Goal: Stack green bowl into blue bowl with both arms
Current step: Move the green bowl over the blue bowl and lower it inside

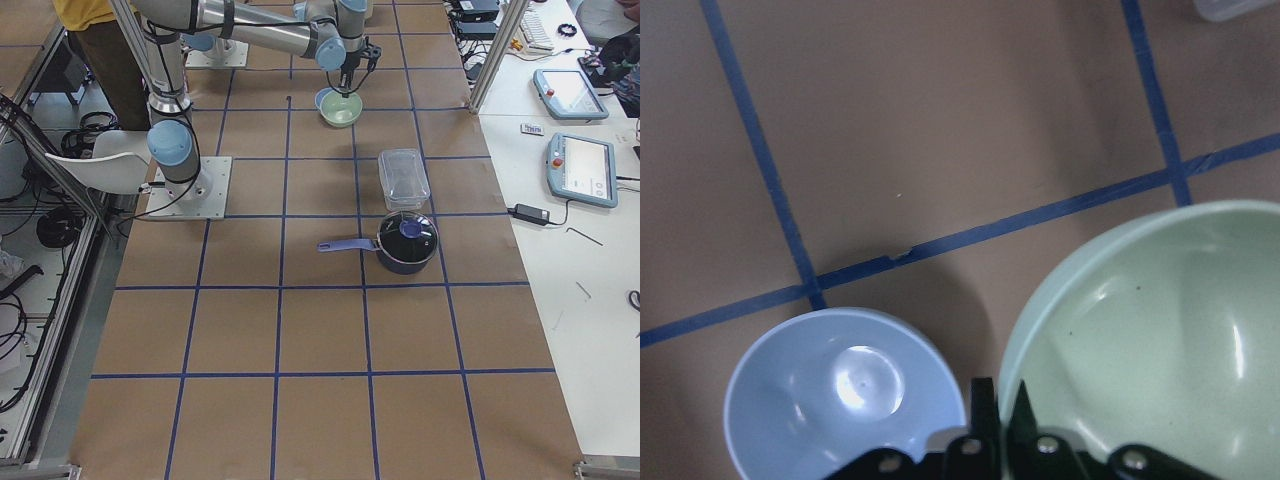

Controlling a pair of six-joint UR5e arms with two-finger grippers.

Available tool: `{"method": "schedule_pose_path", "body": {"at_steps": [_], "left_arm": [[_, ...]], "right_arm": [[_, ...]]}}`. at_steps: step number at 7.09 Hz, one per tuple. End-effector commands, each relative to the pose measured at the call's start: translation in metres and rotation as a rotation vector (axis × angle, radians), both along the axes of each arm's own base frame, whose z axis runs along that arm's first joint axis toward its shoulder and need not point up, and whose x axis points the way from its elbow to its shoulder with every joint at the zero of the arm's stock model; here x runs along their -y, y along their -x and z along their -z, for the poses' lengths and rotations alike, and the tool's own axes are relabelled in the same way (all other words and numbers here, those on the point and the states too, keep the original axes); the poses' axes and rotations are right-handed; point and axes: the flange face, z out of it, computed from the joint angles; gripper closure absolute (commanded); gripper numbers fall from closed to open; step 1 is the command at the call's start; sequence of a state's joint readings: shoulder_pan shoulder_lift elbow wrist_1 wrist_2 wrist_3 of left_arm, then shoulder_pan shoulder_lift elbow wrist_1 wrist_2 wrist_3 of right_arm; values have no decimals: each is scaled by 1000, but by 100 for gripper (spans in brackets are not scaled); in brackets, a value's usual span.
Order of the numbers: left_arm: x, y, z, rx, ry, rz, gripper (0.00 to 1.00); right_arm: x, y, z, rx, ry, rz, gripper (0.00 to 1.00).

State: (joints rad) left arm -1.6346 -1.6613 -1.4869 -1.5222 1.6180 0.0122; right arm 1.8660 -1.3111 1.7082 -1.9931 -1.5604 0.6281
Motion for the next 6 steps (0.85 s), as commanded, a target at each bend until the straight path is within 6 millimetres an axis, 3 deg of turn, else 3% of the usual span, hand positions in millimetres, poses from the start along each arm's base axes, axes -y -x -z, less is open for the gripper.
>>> {"method": "schedule_pose_path", "body": {"at_steps": [1,2,3,4,6], "left_arm": [[-27,-18,-28,22,12,-23,0],[-26,-20,-22,20,5,-31,0],[-20,-24,-12,2,5,-38,0],[-12,-24,-7,-30,39,-42,0],[-20,-23,-2,-19,31,-40,0]], "right_arm": [[2,-77,10,-14,15,59,100],[3,-104,31,-46,5,62,100],[2,-115,48,-74,-8,45,100],[2,-115,51,-76,-12,45,100],[-4,-124,58,-71,-33,32,100]]}}
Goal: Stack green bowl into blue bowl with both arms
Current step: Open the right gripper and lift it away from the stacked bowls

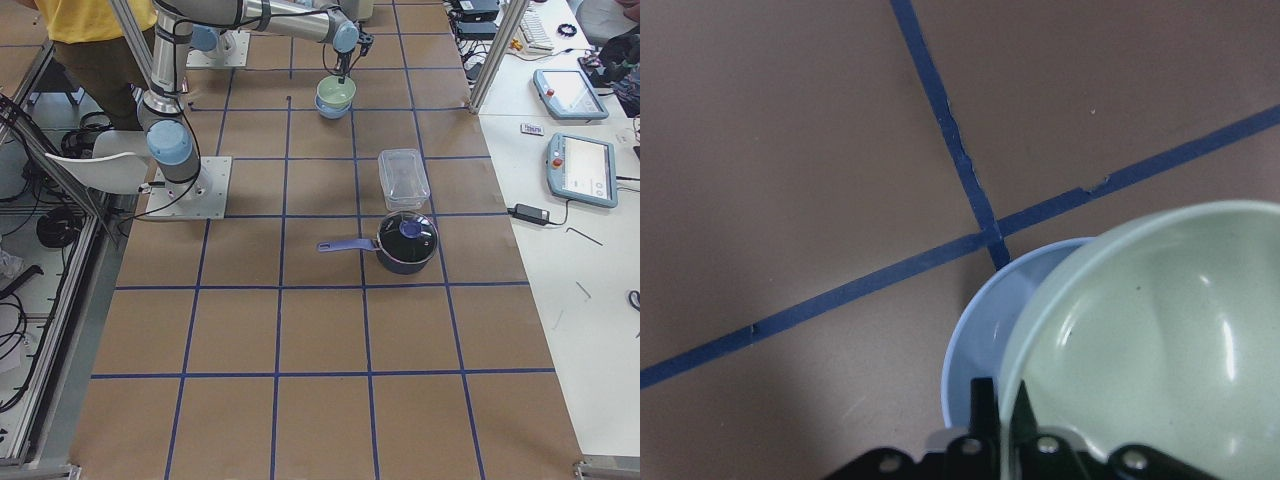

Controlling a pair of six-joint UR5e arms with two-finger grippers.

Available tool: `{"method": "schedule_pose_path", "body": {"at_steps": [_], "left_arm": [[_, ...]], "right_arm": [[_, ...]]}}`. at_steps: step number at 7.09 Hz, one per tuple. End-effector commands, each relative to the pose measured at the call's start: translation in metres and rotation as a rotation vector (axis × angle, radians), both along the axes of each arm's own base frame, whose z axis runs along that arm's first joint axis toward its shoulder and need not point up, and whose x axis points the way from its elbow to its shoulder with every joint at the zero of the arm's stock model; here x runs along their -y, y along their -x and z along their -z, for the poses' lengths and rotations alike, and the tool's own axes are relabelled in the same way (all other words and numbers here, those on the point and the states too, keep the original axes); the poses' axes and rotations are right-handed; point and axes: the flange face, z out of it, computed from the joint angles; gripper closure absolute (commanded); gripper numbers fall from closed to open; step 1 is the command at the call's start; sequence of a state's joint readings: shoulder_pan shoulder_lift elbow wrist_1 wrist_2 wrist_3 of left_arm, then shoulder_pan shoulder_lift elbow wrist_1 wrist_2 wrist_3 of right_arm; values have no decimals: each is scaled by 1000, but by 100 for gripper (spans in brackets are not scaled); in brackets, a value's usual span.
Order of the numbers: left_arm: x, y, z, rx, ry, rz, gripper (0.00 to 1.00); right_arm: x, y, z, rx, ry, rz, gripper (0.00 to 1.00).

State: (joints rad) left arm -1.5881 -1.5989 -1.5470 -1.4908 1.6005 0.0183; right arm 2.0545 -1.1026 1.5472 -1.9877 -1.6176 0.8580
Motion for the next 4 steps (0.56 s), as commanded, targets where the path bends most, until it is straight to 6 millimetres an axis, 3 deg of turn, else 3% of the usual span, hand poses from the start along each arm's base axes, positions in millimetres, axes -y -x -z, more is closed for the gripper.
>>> {"method": "schedule_pose_path", "body": {"at_steps": [1,2,3,4], "left_arm": [[-5,-1,8,-11,-11,-3,0],[-6,2,9,-11,-13,2,0],[-6,1,9,-8,-13,0,0],[-6,0,9,-3,-13,0,0]], "right_arm": [[-3,-7,8,-1,-13,-9,100],[-4,-8,12,-4,-19,-26,99],[-2,-9,19,-9,-24,-37,31],[-1,-7,19,-19,-17,-37,4]]}}
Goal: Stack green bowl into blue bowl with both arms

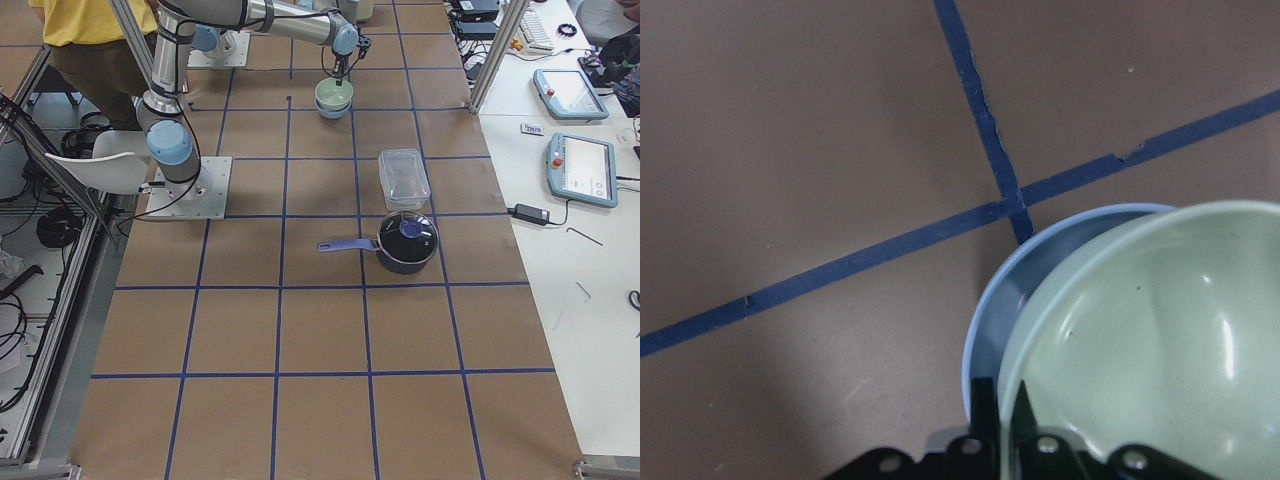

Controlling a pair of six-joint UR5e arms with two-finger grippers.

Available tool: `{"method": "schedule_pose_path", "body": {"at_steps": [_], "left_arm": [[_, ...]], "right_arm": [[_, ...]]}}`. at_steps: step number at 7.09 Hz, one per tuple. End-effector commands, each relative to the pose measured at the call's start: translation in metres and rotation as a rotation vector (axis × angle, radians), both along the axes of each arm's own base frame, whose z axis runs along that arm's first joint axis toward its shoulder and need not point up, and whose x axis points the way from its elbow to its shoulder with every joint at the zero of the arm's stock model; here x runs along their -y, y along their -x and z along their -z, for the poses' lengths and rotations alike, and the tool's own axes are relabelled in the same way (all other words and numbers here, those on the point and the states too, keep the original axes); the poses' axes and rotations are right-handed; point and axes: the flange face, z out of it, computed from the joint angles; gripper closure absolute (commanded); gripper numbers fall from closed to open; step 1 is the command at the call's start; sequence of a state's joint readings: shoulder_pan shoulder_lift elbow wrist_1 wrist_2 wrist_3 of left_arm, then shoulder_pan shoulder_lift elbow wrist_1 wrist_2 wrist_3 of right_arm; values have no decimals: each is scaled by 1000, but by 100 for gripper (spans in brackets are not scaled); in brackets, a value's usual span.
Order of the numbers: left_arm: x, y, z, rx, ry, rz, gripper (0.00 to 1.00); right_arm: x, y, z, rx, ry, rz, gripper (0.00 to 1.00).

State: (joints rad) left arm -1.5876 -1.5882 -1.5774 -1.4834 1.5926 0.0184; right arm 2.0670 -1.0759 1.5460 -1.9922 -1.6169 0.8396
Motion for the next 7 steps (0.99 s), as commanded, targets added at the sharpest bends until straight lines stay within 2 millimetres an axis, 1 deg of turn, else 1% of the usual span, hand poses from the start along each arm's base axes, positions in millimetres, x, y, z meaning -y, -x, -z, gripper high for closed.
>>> {"method": "schedule_pose_path", "body": {"at_steps": [1,2,3,4,5,6,7], "left_arm": [[0,-2,0,12,0,-2,0],[0,-2,1,12,-6,-2,0],[0,-3,2,12,-12,-4,0],[-1,-3,3,12,-17,-8,0],[-1,-3,2,12,-15,-14,0],[-1,-3,2,7,-15,-13,0],[-1,-2,2,5,-15,-14,0]], "right_arm": [[5,4,-8,-15,21,-51,0],[12,10,-26,-16,47,-54,0],[27,26,-42,-6,62,-49,0],[41,63,-71,2,63,-70,0],[50,111,-107,5,76,-122,0],[48,149,-138,11,71,-116,0],[38,179,-158,2,18,-151,0]]}}
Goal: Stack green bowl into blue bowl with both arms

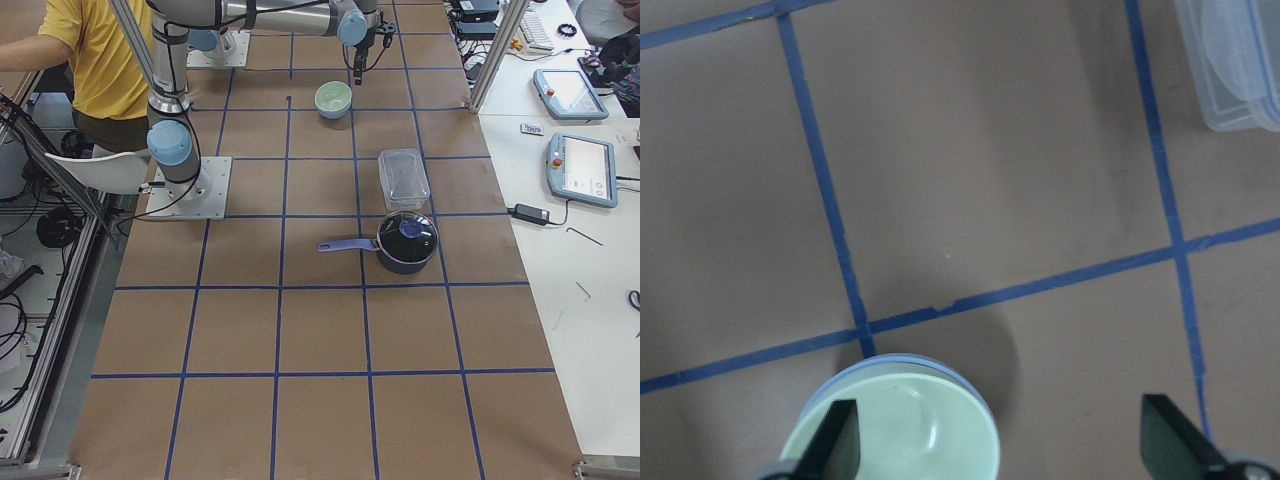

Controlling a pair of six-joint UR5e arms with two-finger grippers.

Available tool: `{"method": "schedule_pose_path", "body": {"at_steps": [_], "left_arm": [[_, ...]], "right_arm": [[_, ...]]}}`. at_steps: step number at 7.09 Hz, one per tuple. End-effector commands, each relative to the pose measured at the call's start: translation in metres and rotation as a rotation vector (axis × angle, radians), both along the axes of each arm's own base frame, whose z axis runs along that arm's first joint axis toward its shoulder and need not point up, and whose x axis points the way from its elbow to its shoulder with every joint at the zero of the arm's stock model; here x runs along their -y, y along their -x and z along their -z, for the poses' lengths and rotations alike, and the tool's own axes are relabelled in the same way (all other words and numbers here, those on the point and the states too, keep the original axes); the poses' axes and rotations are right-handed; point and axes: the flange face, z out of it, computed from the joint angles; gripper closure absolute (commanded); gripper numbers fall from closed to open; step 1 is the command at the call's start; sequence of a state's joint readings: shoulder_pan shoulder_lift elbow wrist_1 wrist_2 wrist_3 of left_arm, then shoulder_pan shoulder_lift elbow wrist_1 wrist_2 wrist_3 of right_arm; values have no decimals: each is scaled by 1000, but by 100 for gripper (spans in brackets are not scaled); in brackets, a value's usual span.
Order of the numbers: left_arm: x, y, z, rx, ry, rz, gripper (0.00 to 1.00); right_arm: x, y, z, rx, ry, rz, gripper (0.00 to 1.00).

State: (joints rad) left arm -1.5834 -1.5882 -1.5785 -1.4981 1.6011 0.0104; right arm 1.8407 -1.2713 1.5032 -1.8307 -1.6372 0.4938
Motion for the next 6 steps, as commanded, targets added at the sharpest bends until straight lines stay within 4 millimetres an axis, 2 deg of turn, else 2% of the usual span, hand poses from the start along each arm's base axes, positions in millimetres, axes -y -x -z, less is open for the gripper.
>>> {"method": "schedule_pose_path", "body": {"at_steps": [1,2,3,4,5,6], "left_arm": [[0,0,1,-1,-2,-3,0],[-1,0,1,-1,-3,-3,0],[-1,1,1,0,-3,-2,0],[-1,0,1,0,-5,-3,0],[-1,0,1,0,-5,-3,0],[-1,1,2,0,-6,-2,0]], "right_arm": [[-24,69,-53,-17,-87,-126,0],[-40,104,-83,-13,-101,-133,0],[-58,137,-110,-7,-121,-226,0],[-75,152,-126,-3,-133,-290,0],[-81,155,-131,-3,-131,-289,0],[-76,170,-118,3,-157,-259,0]]}}
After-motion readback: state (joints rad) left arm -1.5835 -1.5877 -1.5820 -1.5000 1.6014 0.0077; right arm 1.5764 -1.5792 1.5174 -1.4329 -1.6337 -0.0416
